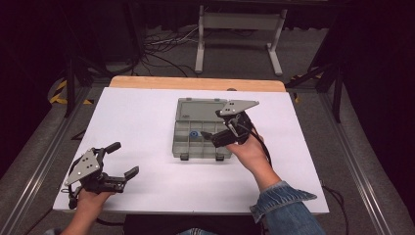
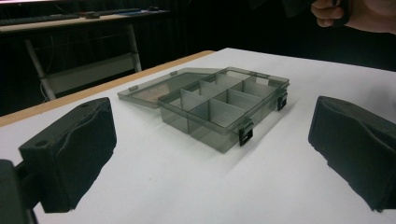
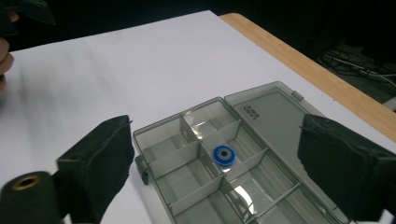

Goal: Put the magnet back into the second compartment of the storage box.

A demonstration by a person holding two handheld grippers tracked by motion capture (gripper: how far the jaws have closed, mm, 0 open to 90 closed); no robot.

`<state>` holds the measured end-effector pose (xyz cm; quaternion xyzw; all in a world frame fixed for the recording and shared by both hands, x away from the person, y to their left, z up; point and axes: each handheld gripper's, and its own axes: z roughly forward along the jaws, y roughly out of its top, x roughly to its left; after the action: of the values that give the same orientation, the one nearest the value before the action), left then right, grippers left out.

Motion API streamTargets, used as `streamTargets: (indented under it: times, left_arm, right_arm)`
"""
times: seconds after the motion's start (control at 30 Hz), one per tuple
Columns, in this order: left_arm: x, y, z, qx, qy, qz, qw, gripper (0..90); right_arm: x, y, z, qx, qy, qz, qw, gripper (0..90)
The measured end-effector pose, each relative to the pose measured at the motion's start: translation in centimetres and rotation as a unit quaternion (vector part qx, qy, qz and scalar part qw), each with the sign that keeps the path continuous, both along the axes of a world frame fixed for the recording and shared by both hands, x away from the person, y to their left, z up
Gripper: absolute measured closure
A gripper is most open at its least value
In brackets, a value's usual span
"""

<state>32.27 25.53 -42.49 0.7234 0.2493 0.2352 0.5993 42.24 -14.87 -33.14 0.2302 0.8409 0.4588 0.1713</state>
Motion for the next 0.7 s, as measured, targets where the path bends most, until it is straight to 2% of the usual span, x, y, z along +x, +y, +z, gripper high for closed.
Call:
streamTargets:
  times: [0.13,0.3,0.4,0.7]
  left_arm:
    - [0.0,0.0,0.0,-0.004,0.001,0.000,1.0000,1.7]
    - [0.0,0.0,0.0,-0.006,-0.001,0.002,1.0000,1.7]
    - [-0.1,0.0,0.0,-0.006,-0.002,0.002,1.0000,1.7]
    - [-0.1,0.0,0.1,-0.007,-0.002,0.001,1.0000,1.7]
  right_arm:
    - [-1.1,-1.1,0.0,0.012,-0.019,-0.004,0.9998,3.4]
    - [-2.5,-2.6,-0.2,0.034,-0.026,-0.005,0.9990,2.4]
    - [-2.9,-3.1,-0.2,0.040,-0.029,-0.005,0.9988,2.1]
    - [-5.1,-5.8,-0.8,0.076,-0.061,-0.014,0.9952,0.7]
